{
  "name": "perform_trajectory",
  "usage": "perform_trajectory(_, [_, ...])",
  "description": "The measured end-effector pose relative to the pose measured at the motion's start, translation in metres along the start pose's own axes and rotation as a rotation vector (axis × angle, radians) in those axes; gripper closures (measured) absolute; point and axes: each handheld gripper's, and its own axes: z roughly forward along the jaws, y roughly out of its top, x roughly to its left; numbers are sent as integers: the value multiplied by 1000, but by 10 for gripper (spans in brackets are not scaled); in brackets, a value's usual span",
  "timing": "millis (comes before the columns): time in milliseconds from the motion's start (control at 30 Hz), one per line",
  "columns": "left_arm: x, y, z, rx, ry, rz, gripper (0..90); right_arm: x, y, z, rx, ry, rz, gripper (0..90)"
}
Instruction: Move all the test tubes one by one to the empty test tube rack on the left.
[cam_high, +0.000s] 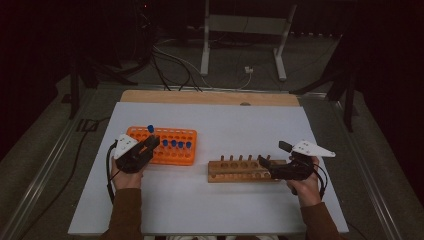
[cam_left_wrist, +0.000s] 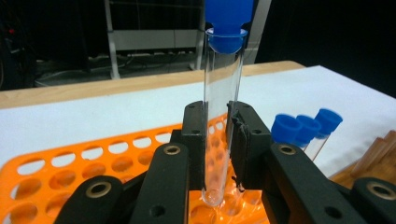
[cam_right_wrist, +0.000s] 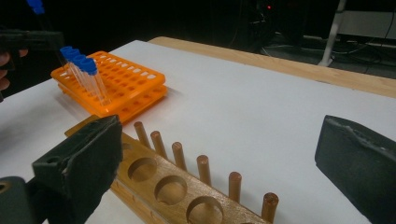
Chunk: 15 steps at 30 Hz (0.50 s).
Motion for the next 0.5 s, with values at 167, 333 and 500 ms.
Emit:
perform_trajectory(167, [-1,-6,6,35,-2,13,782,0,0,0,0,3,1,12])
perform_trajectory(333, [1,-12,11,65,0,18,782,0,0,-1,-3,4,1,12])
perform_trajectory(500, [5,-16,11,77,8,11,781,0,-1,0,0,8,1,12])
